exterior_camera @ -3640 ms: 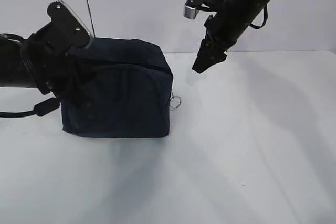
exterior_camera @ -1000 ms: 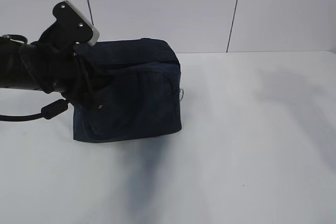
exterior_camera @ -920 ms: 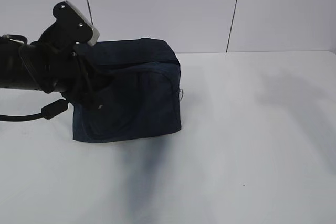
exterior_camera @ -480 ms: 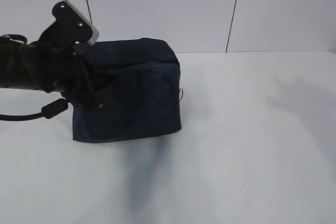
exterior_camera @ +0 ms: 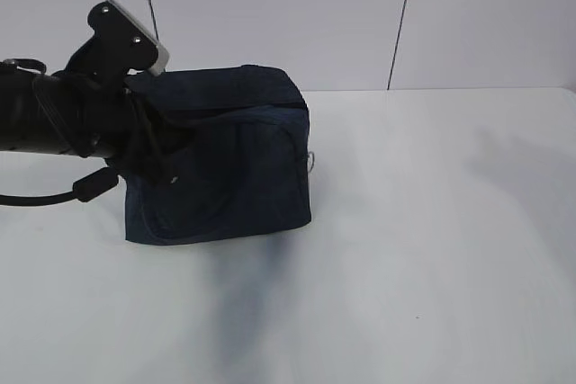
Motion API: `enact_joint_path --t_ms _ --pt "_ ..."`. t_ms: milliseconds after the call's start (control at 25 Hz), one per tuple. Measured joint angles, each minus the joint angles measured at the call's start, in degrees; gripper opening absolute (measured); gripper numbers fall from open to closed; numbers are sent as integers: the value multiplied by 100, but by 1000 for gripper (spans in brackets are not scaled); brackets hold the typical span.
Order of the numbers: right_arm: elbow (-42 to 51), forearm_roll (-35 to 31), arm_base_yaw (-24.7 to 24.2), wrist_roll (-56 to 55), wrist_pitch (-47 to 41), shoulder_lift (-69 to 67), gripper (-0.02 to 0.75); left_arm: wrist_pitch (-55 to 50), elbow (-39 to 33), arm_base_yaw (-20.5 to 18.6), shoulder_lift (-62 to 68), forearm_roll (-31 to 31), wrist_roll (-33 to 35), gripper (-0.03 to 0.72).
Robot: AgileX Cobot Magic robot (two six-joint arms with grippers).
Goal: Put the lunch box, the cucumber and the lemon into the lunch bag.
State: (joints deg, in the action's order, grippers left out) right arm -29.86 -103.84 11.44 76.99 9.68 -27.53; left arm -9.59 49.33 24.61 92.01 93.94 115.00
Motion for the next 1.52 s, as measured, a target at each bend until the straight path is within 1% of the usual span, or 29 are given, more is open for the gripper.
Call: enact_joint_path --t_ms 160,280,440,680,840,1000,1240,1320,1400,1520 --pt "0 0 0 1472 27 32 388 0 0 0 0 40 0 -5" --pt "0 -7 0 2238 93 32 387 -22 0 0 0 79 0 -5" --pt "0 -21 0 3259 406 36 387 -55 0 0 0 88 0 -5" --pt "0 -38 0 3535 574 36 386 -64 0 0 0 174 0 -5" --pt "0 -38 0 3559 576 36 386 -35 -37 0 -277 197 0 -5" --pt "0 -38 0 3566 586 36 386 24 -63 0 -665 3 0 -5" --pt "0 -47 0 3566 586 36 386 2 -72 0 -750 -252 0 11" --pt "0 -47 0 3566 586 36 386 -6 -72 0 -739 -343 0 48" --pt "0 -47 0 3572 586 36 386 -20 -72 0 -730 -343 0 129" --pt "0 -47 0 3572 597 36 386 -32 -72 0 -730 -343 0 330"
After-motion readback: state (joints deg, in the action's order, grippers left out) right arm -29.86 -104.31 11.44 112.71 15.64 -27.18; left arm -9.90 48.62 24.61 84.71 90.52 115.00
